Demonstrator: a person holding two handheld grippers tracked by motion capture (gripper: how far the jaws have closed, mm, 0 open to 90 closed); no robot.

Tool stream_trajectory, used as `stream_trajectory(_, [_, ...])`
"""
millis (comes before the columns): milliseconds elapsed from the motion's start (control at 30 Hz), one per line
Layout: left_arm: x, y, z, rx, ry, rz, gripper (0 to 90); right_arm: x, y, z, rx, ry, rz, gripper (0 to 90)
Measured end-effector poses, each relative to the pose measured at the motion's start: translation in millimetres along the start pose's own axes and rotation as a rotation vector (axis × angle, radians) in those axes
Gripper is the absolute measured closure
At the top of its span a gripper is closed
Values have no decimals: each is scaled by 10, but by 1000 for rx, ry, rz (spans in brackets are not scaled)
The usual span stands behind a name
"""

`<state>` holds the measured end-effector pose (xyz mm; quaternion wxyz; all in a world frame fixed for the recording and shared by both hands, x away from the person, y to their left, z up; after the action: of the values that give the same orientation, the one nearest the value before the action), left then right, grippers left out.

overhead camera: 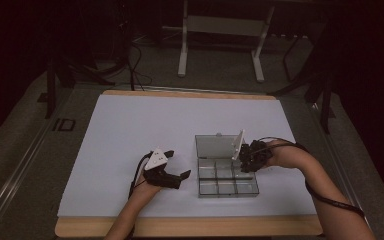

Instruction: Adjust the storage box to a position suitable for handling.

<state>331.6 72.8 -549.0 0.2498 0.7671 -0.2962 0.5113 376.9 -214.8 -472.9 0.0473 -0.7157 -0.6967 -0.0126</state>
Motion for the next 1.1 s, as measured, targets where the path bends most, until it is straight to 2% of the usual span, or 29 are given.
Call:
stream_trajectory(467, [-1,2,-2,-2,3,-1,36,-546,92,-39,-13,2,91,794])
stream_trajectory(767, [-1,2,-4,-3,5,-1,36,-768,193,38,-16,1,141,778])
stream_trajectory(900, [-1,0,-6,-4,7,-3,36,-853,233,101,-25,-26,155,781])
stream_trajectory(1100, [-1,-4,-9,-6,10,-7,36,-932,272,167,-25,-31,160,788])
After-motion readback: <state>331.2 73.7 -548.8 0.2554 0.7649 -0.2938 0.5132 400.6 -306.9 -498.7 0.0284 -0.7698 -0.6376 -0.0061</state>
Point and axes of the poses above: each handheld gripper's, and its own axes: z roughly forward along the jaws, x roughly out of its top, y roughly to its right, the point moved 3 cm from there along z, roughly forward along the jaws, and after that the axes turned 5 degrees about x, right-handed, at the moved point
